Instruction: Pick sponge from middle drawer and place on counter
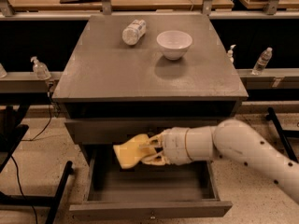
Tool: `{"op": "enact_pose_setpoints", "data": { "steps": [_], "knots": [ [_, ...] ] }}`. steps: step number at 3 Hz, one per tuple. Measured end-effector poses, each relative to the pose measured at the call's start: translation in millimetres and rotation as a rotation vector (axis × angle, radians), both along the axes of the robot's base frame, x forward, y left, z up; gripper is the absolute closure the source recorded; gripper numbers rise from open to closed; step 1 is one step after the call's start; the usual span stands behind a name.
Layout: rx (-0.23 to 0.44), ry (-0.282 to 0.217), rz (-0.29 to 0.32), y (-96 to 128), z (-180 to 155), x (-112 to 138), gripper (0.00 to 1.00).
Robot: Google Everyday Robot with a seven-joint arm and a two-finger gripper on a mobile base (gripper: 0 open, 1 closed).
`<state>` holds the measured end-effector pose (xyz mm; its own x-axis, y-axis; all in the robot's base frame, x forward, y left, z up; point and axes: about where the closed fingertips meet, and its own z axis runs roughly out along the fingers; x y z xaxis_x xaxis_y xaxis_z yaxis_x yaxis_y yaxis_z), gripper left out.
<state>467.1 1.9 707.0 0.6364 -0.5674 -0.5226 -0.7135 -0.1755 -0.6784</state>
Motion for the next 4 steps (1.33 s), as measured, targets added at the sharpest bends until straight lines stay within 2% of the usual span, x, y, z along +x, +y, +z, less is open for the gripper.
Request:
{"op": "enact_pose_setpoints", "data": {
  "steps": [1, 2, 3, 4],
  "knots": [
    [-0.076, 0.006, 0.043, -12.0, 52.6, 26.9, 1.00],
    [-0.150, 0.035, 0.047, -25.5, 99.3, 52.4, 1.00],
    [-0.203, 0.027, 0.028, -32.6, 145.1, 68.7, 1.00],
    [-0.253, 0.041, -0.011, -40.6, 188.7, 89.8, 1.00]
  ]
}}
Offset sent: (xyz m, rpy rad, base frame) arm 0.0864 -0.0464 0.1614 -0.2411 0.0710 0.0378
